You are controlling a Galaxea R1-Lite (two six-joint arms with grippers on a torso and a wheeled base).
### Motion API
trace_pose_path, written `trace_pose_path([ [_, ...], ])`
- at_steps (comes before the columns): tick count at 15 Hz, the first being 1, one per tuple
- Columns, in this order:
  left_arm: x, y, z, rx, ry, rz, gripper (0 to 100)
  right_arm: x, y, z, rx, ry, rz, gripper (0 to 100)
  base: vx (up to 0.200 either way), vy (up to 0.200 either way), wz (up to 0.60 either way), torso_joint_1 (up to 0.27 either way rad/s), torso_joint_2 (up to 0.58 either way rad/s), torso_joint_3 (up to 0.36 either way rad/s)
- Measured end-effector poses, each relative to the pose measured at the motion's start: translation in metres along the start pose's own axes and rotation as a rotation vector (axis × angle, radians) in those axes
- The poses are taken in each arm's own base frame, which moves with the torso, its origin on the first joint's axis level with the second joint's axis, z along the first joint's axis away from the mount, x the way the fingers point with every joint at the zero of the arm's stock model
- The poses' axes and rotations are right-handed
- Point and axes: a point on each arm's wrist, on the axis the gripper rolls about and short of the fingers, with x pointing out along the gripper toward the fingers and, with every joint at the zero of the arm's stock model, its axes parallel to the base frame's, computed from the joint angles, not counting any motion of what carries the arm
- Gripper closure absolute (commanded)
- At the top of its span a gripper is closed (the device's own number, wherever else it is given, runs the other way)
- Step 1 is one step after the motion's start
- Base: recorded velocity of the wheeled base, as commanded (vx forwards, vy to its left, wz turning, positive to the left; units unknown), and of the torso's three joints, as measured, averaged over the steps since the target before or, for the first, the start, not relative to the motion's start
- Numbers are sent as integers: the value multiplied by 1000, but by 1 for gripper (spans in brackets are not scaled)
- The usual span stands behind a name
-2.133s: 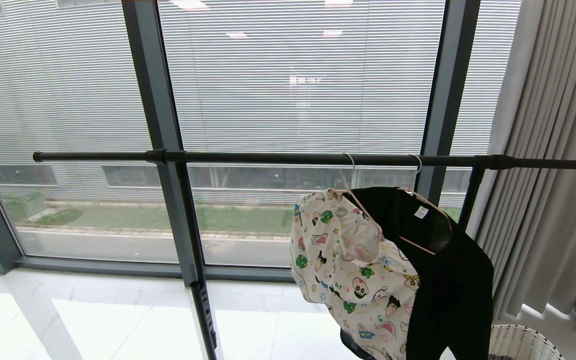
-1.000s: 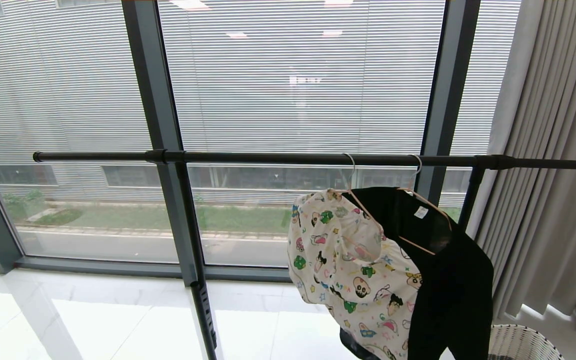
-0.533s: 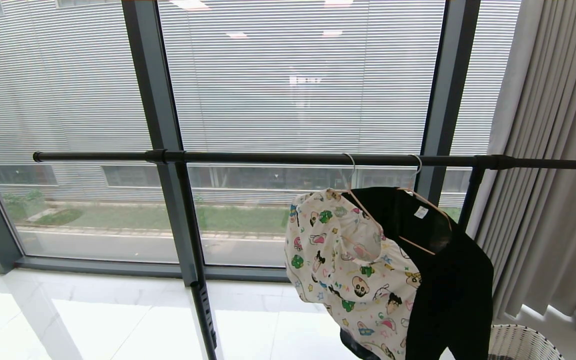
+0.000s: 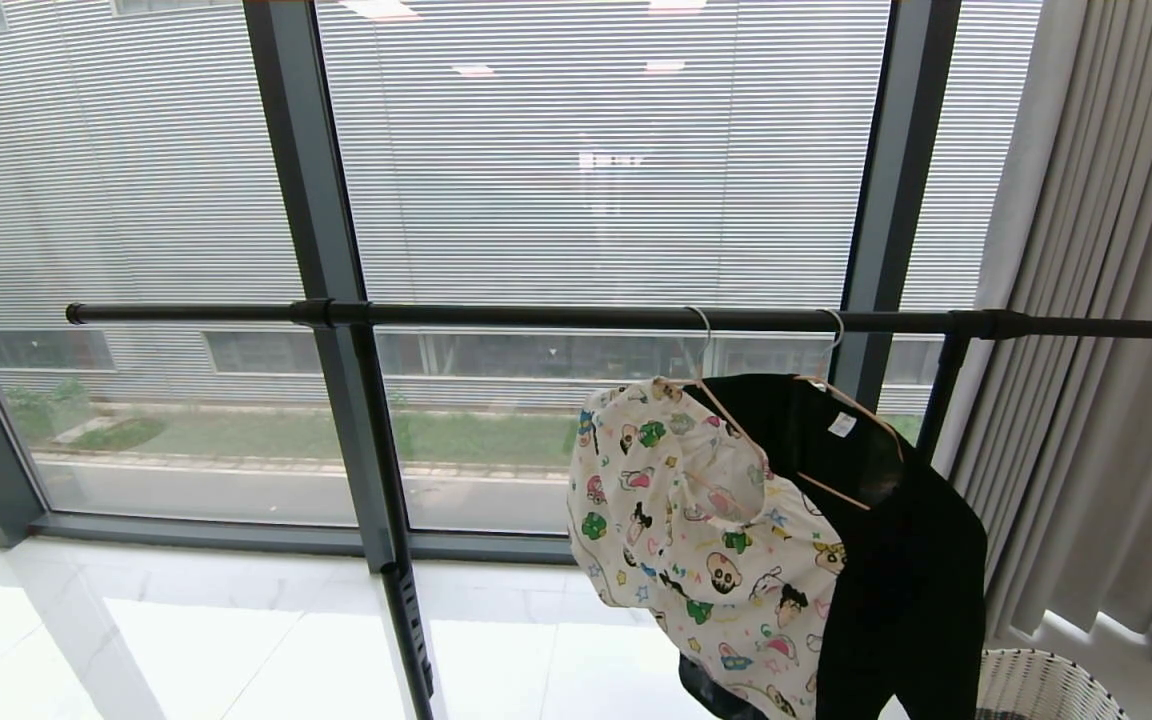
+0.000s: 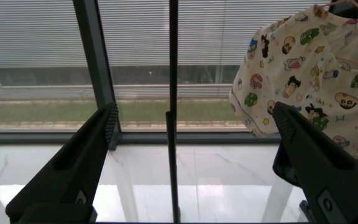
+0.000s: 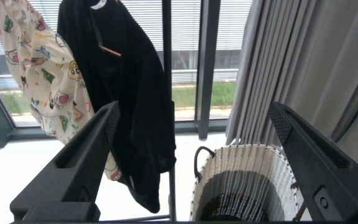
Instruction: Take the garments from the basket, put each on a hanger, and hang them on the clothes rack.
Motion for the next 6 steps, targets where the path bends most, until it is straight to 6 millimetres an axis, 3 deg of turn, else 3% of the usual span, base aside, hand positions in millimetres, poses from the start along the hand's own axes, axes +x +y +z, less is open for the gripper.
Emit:
trace_pose_path([
  [6, 0, 0, 0, 0, 0, 0, 0, 0, 0, 0, -1, 0, 0, 0, 0, 0, 0, 0, 0, 0],
])
